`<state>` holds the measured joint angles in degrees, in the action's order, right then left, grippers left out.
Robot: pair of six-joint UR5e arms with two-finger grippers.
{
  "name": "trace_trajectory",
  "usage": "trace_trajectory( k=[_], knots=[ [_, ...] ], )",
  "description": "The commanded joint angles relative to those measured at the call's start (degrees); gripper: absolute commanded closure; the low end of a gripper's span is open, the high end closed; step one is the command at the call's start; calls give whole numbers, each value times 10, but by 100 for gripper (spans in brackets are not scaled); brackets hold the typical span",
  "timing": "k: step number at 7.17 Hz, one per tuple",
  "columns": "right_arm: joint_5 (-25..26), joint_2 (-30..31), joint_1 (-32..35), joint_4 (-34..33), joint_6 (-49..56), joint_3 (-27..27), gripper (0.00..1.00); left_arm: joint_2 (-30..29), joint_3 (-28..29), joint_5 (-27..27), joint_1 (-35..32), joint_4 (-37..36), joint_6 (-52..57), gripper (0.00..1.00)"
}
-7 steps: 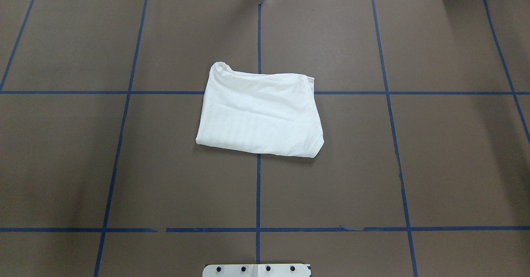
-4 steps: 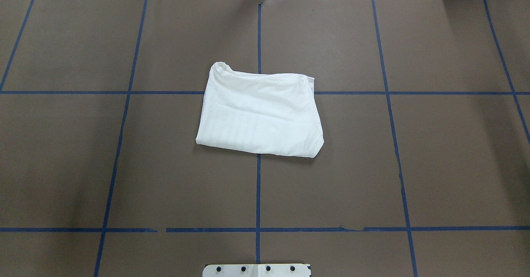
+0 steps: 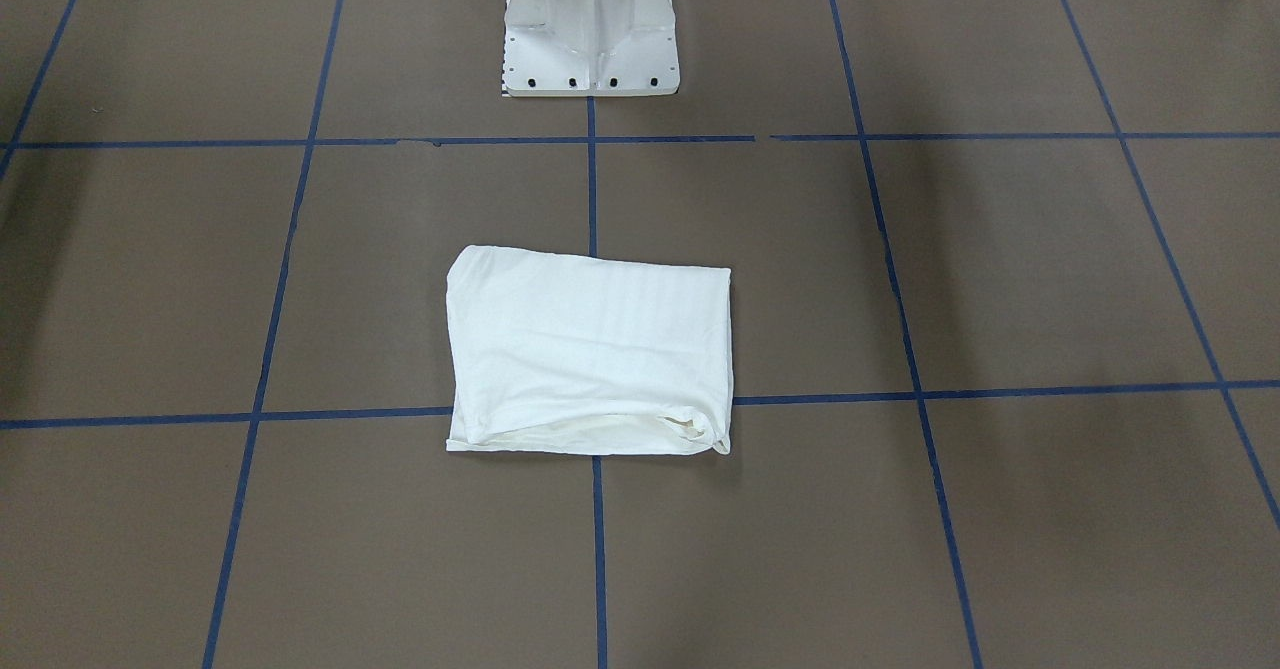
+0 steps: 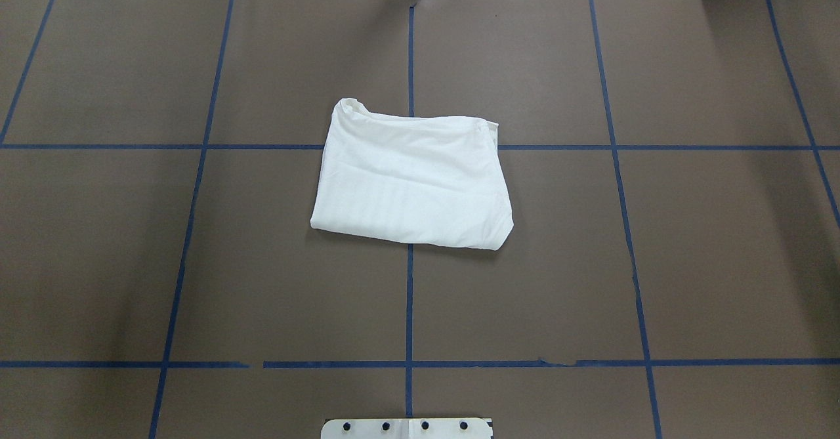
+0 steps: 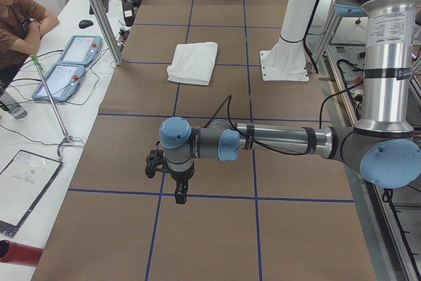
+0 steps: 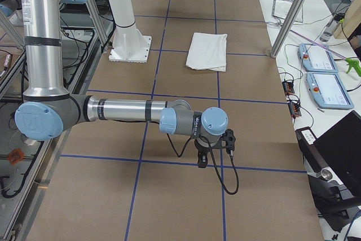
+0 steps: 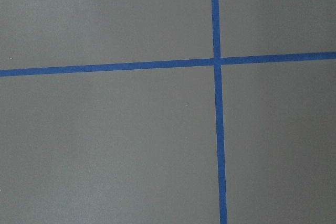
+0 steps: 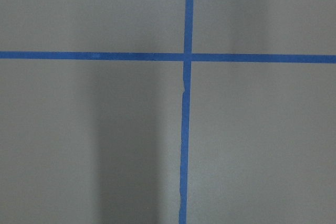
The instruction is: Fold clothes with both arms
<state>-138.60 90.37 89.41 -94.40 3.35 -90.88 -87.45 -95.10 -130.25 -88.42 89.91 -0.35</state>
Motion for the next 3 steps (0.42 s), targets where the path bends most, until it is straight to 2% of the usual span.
trace_trajectory(
  k=[1,3],
  knots=[
    [0,0,1,0,0,0,0,0,0,0,0,1,0,0],
    [0,2,4,0,0,-1,0,0,-3,0,0,1,0,0]
  ],
)
